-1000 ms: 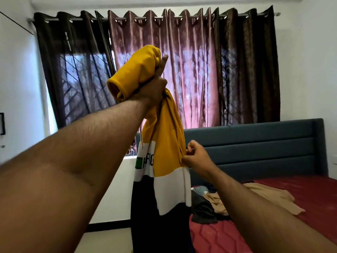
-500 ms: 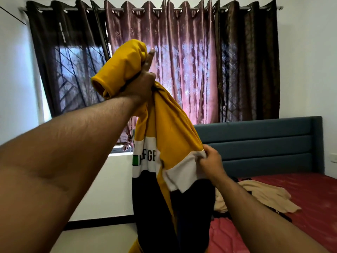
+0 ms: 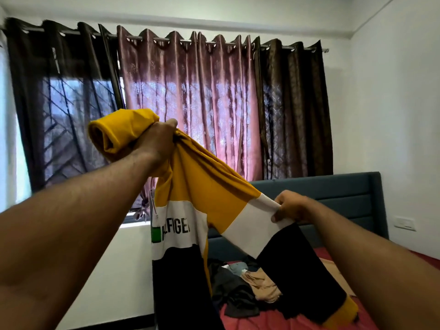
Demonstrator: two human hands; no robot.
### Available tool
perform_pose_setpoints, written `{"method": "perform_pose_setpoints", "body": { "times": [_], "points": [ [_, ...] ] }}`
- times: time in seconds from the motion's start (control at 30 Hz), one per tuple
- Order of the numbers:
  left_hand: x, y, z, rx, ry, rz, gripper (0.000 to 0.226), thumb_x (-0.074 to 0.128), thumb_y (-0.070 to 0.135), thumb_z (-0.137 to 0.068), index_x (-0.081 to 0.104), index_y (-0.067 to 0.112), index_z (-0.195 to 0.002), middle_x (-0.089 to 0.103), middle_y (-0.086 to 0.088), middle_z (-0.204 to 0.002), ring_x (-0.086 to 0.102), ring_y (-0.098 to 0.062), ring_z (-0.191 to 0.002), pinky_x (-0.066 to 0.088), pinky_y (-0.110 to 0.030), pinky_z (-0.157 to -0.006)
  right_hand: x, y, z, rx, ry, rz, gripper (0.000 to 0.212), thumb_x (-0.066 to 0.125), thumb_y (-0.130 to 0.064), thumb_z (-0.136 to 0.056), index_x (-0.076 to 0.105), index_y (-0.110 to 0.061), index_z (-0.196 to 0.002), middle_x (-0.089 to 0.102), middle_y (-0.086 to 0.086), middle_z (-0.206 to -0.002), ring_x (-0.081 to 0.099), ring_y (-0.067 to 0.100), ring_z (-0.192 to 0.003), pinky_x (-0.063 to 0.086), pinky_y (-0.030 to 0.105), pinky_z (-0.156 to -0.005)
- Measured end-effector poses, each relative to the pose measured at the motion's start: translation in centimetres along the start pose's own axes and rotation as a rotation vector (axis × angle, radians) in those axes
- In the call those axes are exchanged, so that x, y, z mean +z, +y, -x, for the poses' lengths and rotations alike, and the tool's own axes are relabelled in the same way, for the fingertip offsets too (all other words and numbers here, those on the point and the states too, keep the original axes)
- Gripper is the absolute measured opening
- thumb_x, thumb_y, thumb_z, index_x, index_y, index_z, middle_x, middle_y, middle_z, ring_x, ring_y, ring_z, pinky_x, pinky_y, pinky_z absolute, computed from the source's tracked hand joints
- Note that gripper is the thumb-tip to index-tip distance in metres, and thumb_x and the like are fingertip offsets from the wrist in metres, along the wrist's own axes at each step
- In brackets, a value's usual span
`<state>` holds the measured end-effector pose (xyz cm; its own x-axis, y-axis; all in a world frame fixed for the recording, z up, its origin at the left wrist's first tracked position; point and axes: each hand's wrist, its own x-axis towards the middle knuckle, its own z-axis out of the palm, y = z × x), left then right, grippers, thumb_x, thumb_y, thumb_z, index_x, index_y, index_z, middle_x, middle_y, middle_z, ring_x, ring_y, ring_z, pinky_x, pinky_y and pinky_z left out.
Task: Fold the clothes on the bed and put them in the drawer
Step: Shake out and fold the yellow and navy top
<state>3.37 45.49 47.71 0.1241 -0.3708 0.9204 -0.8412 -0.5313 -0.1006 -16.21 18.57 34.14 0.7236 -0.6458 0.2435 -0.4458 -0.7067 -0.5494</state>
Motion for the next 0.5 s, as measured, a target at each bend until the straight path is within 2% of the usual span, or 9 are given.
{"method": "perform_pose_setpoints", "body": {
  "times": [0.07,0.13,0.17,0.23,0.33,0.4,0.47,0.5],
  "points": [
    [0.3,0.7,0.5,-0.011,0.004,0.061,0.024,0.043,-0.006,-0.088,0.058,0.005,-0.103,0.065,-0.024,-0.09,0.063,-0.038,-0.083,0.051,-0.046,-0.07,-0.6,-0.7,0.5,0.12,-0.087,-0.044,0.018,0.075,0.001,-0.073,0.069,-0.006,-0.088,0.066,0.016,-0.085,0.065,0.026,-0.074,0.057,0.034,-0.058],
    [0.4,1.3,0.8,-0.036,-0.003,0.103,0.027,0.044,-0.007,-0.086,0.062,0.006,-0.1,0.066,-0.024,-0.094,0.064,-0.038,-0.088,0.053,-0.047,-0.077,-0.5,-1.2,1.8,0.183,-0.137,-0.181,0.028,0.067,0.012,-0.077,0.066,0.003,-0.103,0.064,0.025,-0.102,0.066,0.038,-0.086,0.059,0.044,-0.052],
    [0.3,1.4,0.8,-0.063,-0.004,0.108,0.028,0.045,-0.009,-0.084,0.064,0.006,-0.1,0.066,-0.024,-0.096,0.064,-0.038,-0.09,0.053,-0.045,-0.079,-0.2,-1.3,2.4,0.203,-0.161,-0.232,0.029,0.064,0.016,-0.078,0.064,0.006,-0.106,0.063,0.026,-0.103,0.065,0.04,-0.087,0.058,0.045,-0.049],
    [-0.1,1.5,0.8,-0.123,-0.004,0.121,0.03,0.05,-0.008,-0.083,0.067,0.006,-0.103,0.067,-0.023,-0.102,0.063,-0.039,-0.095,0.051,-0.041,-0.081,0.7,-0.6,3.9,0.238,-0.229,-0.249,0.022,0.062,0.016,-0.081,0.063,0.005,-0.1,0.062,0.021,-0.095,0.064,0.033,-0.081,0.059,0.044,-0.052],
    [-1.0,1.4,1.1,-0.173,-0.008,0.145,0.029,0.056,-0.005,-0.083,0.069,0.006,-0.106,0.068,-0.022,-0.106,0.064,-0.039,-0.099,0.05,-0.039,-0.084,2.8,1.9,5.5,0.242,-0.263,-0.255,0.012,0.068,0.007,-0.082,0.069,-0.002,-0.091,0.067,0.011,-0.081,0.066,0.02,-0.066,0.06,0.033,-0.059],
    [-1.6,1.5,1.4,-0.177,-0.042,0.121,0.022,0.057,-0.003,-0.084,0.069,0.003,-0.101,0.068,-0.023,-0.103,0.064,-0.038,-0.094,0.05,-0.039,-0.08,3.7,2.6,5.9,0.15,-0.111,-0.234,0.01,0.075,0.001,-0.075,0.068,-0.005,-0.08,0.065,0.008,-0.071,0.062,0.016,-0.059,0.053,0.029,-0.055],
    [-1.8,1.9,2.0,-0.188,-0.133,0.064,0.011,0.056,0.0,-0.086,0.065,0.0,-0.092,0.066,-0.025,-0.099,0.062,-0.038,-0.087,0.047,-0.038,-0.071,4.3,2.4,5.7,0.018,0.159,-0.174,0.023,0.08,-0.007,-0.067,0.057,-0.013,-0.065,0.058,0.003,-0.066,0.051,0.013,-0.06,0.04,0.029,-0.054],
    [-1.6,2.1,2.2,-0.197,-0.181,0.049,0.01,0.056,0.001,-0.086,0.063,-0.001,-0.092,0.065,-0.026,-0.098,0.062,-0.039,-0.089,0.045,-0.037,-0.07,4.3,2.3,5.5,-0.019,0.235,-0.165,0.029,0.079,-0.008,-0.067,0.051,-0.016,-0.061,0.055,0.002,-0.065,0.048,0.012,-0.061,0.036,0.029,-0.055]
  ]
}}
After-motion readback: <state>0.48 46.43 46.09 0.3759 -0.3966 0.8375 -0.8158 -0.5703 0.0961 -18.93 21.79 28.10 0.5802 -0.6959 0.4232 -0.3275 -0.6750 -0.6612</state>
